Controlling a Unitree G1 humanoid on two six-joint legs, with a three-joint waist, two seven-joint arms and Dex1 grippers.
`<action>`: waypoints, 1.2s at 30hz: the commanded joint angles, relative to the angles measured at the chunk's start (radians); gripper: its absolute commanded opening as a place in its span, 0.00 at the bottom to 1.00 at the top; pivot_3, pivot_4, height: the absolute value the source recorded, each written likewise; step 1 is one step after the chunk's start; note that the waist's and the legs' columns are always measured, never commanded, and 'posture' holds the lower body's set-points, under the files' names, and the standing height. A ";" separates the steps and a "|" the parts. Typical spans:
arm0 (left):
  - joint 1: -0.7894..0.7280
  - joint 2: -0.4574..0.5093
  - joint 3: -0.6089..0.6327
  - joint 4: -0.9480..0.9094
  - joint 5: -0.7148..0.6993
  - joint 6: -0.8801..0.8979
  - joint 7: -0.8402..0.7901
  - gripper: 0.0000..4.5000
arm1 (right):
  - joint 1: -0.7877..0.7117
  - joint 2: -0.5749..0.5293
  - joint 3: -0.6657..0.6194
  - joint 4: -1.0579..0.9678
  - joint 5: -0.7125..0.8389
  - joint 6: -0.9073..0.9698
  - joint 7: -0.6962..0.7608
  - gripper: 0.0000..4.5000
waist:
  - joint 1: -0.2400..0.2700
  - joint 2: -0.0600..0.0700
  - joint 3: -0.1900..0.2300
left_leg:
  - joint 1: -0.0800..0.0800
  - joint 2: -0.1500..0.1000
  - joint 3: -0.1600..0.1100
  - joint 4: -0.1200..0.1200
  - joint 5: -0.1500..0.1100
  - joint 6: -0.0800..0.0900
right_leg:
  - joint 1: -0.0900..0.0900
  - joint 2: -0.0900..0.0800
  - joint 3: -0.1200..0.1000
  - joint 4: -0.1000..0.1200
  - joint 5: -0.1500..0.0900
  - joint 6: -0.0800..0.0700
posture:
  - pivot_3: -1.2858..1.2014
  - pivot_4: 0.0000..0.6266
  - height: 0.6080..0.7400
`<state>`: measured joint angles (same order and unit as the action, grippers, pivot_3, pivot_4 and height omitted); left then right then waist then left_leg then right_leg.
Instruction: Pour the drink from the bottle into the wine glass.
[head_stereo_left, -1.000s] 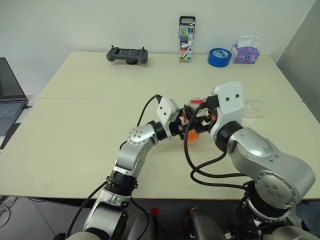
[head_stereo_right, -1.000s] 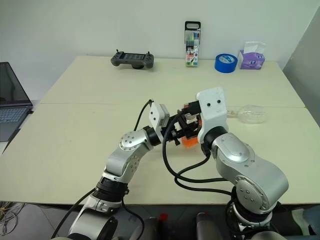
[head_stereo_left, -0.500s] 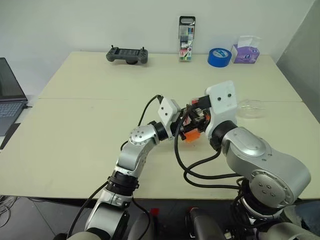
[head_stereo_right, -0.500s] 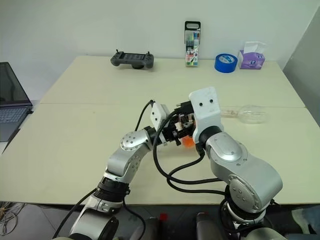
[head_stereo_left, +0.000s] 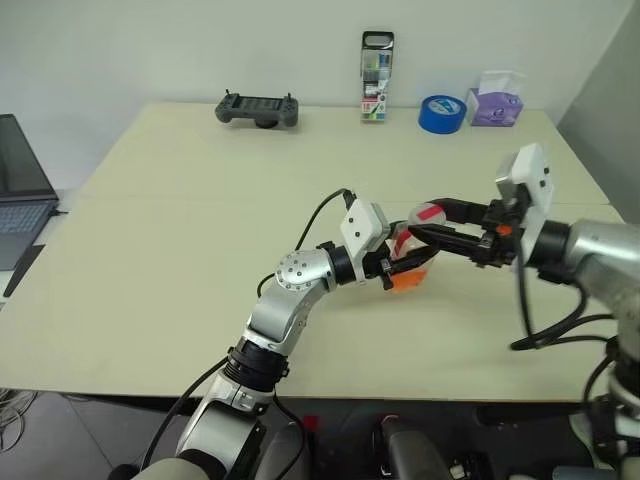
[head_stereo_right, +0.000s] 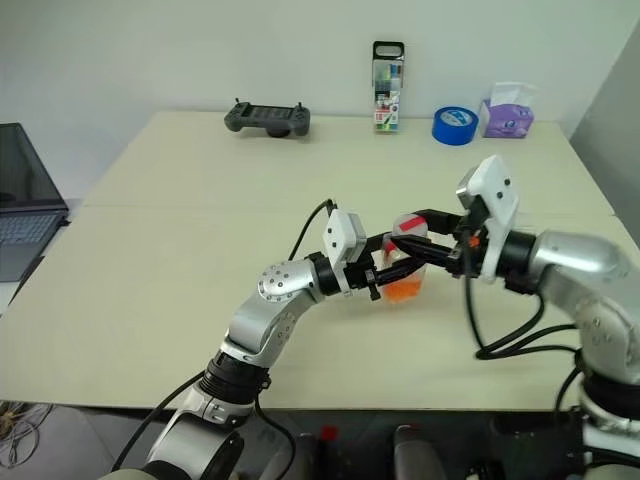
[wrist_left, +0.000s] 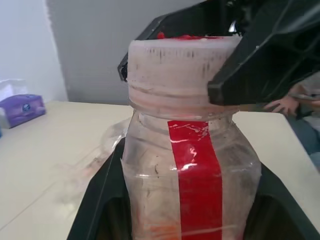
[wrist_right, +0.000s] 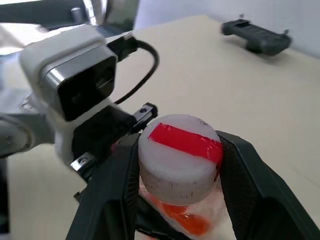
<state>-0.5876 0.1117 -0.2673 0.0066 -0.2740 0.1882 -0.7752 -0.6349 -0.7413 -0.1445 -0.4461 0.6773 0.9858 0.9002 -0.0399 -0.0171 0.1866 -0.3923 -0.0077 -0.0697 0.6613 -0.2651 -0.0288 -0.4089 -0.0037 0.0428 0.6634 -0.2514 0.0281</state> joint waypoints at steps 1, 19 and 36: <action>-0.007 0.009 0.055 -0.024 -0.002 -0.001 0.044 0.41 | -0.069 0.011 0.101 0.040 0.025 -0.129 0.175 0.42 | -0.001 0.000 0.000 | 0.001 0.000 0.000 0.000 0.000 0.000 | 0.000 0.001 0.000 0.001 -0.002 0.003 | 0.52 0.24 1.00; -0.014 0.005 0.057 0.019 -0.009 -0.015 0.013 0.40 | 0.070 0.230 0.068 -0.346 -0.119 0.064 -0.553 0.94 | 0.017 0.000 0.000 | -0.005 -0.002 -0.009 0.001 0.001 -0.001 | -0.002 -0.006 -0.003 0.000 0.002 0.000 | 0.52 0.24 1.00; -0.009 -0.011 0.052 0.030 -0.007 -0.021 -0.005 0.40 | 0.107 0.501 0.150 -0.479 -0.254 0.246 -0.917 0.94 | 0.012 0.001 0.000 | -0.004 -0.001 -0.008 0.001 0.001 -0.002 | -0.002 -0.004 -0.002 0.001 0.002 0.000 | 0.52 0.24 1.00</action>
<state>-0.5786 0.1086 -0.2224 0.0636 -0.2719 0.1895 -0.7765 -0.5041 -0.2355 0.0051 -0.8772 0.4238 1.2237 -0.0159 -0.0282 -0.0162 0.1866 -0.3965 -0.0084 -0.0774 0.6627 -0.2638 -0.0306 -0.4114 -0.0073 0.0406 0.6644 -0.2496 0.0284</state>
